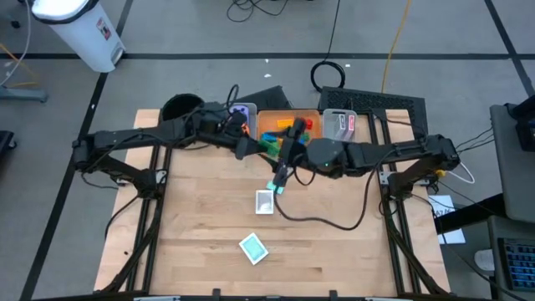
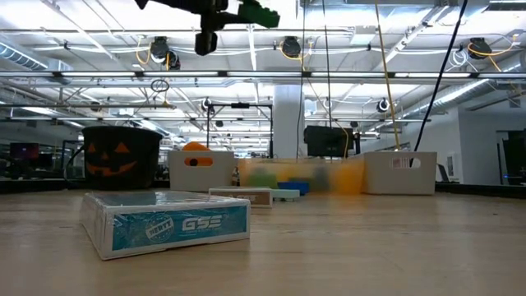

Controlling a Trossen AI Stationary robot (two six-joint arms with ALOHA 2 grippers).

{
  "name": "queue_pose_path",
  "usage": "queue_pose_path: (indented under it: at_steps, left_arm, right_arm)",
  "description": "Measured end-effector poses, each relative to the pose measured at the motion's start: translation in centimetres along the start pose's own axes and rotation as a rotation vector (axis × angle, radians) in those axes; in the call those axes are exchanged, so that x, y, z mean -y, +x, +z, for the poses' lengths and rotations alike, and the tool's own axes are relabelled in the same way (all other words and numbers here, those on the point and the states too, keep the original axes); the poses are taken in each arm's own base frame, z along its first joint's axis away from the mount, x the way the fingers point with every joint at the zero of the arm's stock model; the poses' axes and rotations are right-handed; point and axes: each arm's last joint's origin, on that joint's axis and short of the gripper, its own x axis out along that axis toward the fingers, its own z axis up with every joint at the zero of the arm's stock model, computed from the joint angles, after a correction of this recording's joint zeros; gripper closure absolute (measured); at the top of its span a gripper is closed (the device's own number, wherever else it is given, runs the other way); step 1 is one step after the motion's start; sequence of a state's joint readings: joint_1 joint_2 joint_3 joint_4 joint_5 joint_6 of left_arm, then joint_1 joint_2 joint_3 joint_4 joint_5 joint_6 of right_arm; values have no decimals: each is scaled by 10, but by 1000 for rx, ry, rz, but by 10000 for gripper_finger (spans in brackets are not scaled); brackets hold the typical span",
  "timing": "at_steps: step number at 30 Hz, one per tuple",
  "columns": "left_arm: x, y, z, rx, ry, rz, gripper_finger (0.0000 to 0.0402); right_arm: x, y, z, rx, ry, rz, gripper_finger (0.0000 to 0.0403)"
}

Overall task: Pick & Place Toys
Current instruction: Put the dark green game piece into the orange bin

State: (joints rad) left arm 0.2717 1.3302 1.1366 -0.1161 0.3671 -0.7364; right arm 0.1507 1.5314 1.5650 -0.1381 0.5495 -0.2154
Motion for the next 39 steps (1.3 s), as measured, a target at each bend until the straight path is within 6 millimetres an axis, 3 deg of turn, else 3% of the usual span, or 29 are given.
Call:
queue_pose_path:
  at_steps: [4, 12, 19, 26, 34, 39]
  left_arm:
    - [-5, -1, 5, 6, -7, -4, 283]
    - [-10, -4, 12, 32, -23, -9, 306]
    - [-6, -4, 14, 50, -19, -50, 283]
    - [-6, -4, 14, 51, -23, -49, 306]
    - [-6, -4, 14, 50, -24, -49, 281]
    - [-6, -4, 15, 57, -23, -55, 301]
  right_arm:
    - [-9, -6, -3, -38, -45, 15, 138]
    - [-14, -2, -29, -156, -87, -118, 138]
    - [-16, 6, -44, -113, -47, -153, 138]
    - [-9, 12, -49, -108, -22, -181, 140]
    - [-2, 16, -51, -116, -1, -206, 193]
    - [-2, 16, -52, -125, -9, -200, 236]
